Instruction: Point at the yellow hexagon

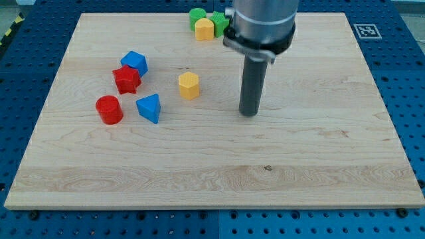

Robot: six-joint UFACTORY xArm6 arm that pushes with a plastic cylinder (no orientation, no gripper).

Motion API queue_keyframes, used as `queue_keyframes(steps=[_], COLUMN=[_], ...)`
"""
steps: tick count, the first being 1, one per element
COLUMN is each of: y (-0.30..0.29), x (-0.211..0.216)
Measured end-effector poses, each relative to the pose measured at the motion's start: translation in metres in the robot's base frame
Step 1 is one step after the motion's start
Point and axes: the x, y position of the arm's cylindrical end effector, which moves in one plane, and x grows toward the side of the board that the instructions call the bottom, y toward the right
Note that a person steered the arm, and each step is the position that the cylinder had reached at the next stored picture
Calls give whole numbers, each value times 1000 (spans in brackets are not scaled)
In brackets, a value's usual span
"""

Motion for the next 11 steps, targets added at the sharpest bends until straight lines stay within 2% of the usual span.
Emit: queue_keyframes(steps=[1, 2, 3, 5, 11], y=[-32, -78, -90, -99, -116], x=[11, -6, -20, -39, -46])
